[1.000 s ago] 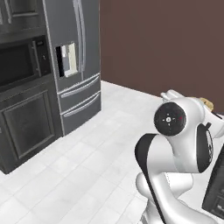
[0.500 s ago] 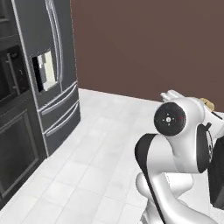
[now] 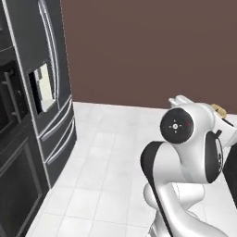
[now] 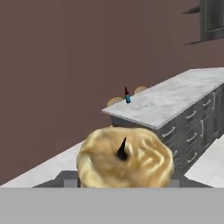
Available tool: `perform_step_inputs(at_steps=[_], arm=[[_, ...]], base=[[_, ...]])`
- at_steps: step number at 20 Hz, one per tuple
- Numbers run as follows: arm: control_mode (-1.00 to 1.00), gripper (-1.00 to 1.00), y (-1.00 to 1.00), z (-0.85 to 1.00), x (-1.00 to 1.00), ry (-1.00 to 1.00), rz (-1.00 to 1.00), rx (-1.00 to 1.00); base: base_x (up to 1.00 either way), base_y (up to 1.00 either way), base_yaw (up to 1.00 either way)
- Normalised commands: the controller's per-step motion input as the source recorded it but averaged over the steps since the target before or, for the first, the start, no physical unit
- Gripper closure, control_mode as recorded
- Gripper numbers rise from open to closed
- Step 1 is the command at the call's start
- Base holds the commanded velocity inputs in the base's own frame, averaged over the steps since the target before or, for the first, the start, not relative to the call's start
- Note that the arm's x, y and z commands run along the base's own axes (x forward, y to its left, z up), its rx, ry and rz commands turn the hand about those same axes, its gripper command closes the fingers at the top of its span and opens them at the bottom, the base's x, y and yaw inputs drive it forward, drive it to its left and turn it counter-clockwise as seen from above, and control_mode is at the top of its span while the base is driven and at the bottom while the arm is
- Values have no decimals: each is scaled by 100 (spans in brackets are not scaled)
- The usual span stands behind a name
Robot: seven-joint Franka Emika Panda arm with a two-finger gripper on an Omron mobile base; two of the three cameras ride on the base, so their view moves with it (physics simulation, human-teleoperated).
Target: Get the candle and the beer from the cabinet and move them to the dining counter.
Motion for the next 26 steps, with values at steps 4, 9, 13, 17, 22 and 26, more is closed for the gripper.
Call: perform_step_inputs(at_steps=[4, 9, 13, 17, 22, 26], arm=[[100, 100, 0, 0, 0, 0, 0, 0], [100, 100, 0, 0, 0, 0, 0, 0], [100, 100, 0, 0, 0, 0, 0, 0], [100, 100, 0, 0, 0, 0, 0, 0], [100, 100, 0, 0, 0, 0, 0, 0], [100, 100, 0, 0, 0, 0, 0, 0]], base=[[78, 27, -34], [80, 11, -34], [76, 8, -38], [71, 12, -41], [68, 18, -43], [63, 30, -45]])
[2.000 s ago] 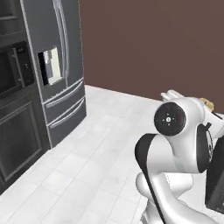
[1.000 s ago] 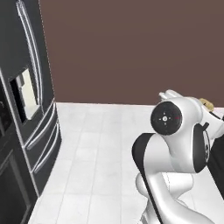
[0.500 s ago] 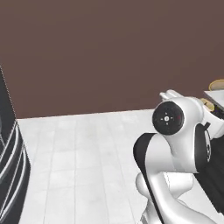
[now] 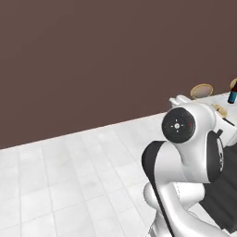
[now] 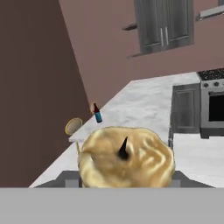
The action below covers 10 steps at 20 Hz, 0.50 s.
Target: Get the candle and the beer from the cabinet and move them to the dining counter.
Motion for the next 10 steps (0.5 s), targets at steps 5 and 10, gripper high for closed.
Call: perform_step_inputs(at_steps=[5, 10], arm=[[100, 100, 0, 0, 0, 0, 0, 0], [100, 100, 0, 0, 0, 0, 0, 0]], base=[[62, 46, -47], [59, 56, -48]])
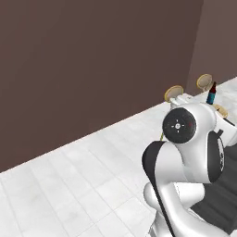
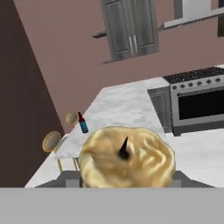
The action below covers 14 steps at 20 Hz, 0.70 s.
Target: Get the candle and the beer from the cabinet and move them to the dining counter.
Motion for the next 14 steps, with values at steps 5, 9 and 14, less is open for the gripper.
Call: perform_step_inputs(at_steps=[5, 9, 14], arm=[[100, 100, 0, 0, 0, 0, 0, 0], [100, 100, 0, 0, 0, 0, 0, 0], [100, 100, 0, 0, 0, 0, 0, 0]], base=[[59, 70, -48], [61, 76, -46], [62, 74, -44]])
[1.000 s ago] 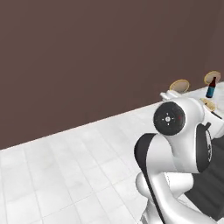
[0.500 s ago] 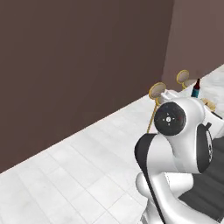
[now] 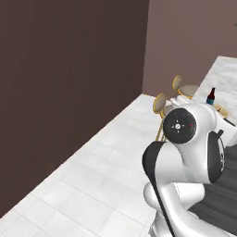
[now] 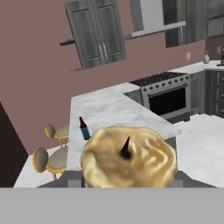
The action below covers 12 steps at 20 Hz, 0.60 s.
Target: Get the candle and the beer from the cabinet and move them to the dining counter.
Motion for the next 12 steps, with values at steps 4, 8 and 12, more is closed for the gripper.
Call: perform_step_inputs(at_steps=[4, 8, 12], arm=[[100, 100, 0, 0, 0, 0, 0, 0], [100, 100, 0, 0, 0, 0, 0, 0], [100, 100, 0, 0, 0, 0, 0, 0]], base=[[63, 75, -44], [63, 74, -43], [64, 71, -42]])
